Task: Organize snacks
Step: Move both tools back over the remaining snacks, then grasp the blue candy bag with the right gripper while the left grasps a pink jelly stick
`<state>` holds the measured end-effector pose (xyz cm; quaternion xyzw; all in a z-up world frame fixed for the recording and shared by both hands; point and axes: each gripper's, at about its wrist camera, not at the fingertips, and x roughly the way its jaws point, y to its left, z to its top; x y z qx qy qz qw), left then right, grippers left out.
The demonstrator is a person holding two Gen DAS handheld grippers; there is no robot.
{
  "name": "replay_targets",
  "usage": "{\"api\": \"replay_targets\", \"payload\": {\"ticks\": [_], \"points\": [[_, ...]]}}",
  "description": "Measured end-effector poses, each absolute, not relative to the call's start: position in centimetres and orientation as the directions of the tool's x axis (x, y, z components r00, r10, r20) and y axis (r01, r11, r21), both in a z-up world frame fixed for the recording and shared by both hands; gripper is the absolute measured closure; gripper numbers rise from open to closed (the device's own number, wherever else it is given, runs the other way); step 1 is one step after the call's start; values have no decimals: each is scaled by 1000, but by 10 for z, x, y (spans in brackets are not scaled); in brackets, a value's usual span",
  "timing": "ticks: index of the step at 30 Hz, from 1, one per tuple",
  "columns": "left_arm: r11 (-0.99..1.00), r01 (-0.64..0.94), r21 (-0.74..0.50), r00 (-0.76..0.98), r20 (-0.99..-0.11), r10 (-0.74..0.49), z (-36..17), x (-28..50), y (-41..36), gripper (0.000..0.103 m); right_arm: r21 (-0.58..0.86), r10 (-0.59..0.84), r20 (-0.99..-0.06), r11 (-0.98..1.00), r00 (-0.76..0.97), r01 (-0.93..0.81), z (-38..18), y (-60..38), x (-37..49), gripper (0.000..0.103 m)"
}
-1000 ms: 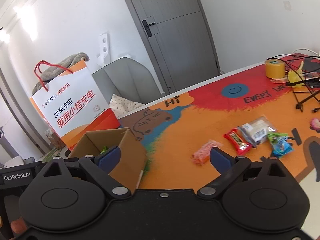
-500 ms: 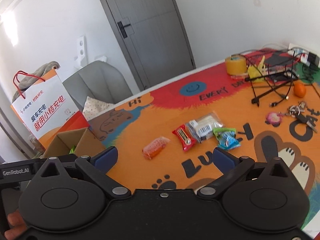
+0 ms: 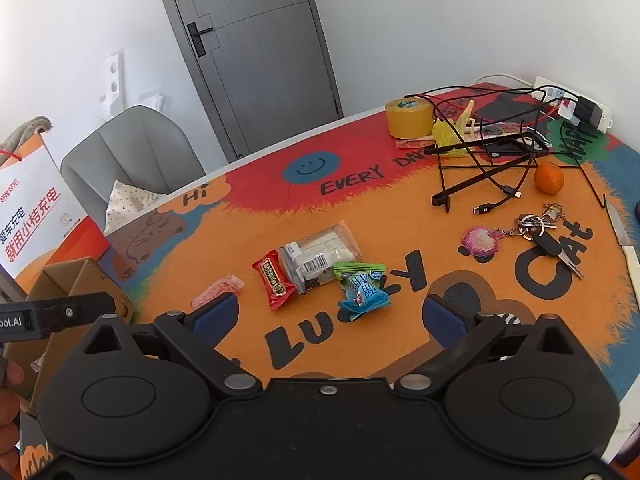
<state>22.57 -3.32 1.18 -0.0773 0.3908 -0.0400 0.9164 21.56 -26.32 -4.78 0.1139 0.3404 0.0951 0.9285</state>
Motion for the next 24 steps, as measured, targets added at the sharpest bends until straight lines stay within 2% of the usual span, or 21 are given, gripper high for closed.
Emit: {"api": "replay_targets", "payload": {"ticks": [6,10,12,18,24], "points": [[985,18,-169,670,-729,-137,-1,248,-45,12,267,245,-621,959,745,-93,-57,-264,229,10],[986,13,-167,657,-742,-134,-15,262,-51,17,272,248,-627,958,739,-91,-64,-266,239,17],[986,11,-168,645,-752,-136,-22,268,-54,19,274,251,-630,957,735,-92,-68,-267,244,17],[986,-2,-167,612,-780,-131,-45,287,-65,32,295,264,-647,952,715,-83,-85,-271,262,32],[985,-42,-165,589,-801,-109,-63,307,-68,36,257,231,-654,963,720,-75,-100,-270,276,33]]}}
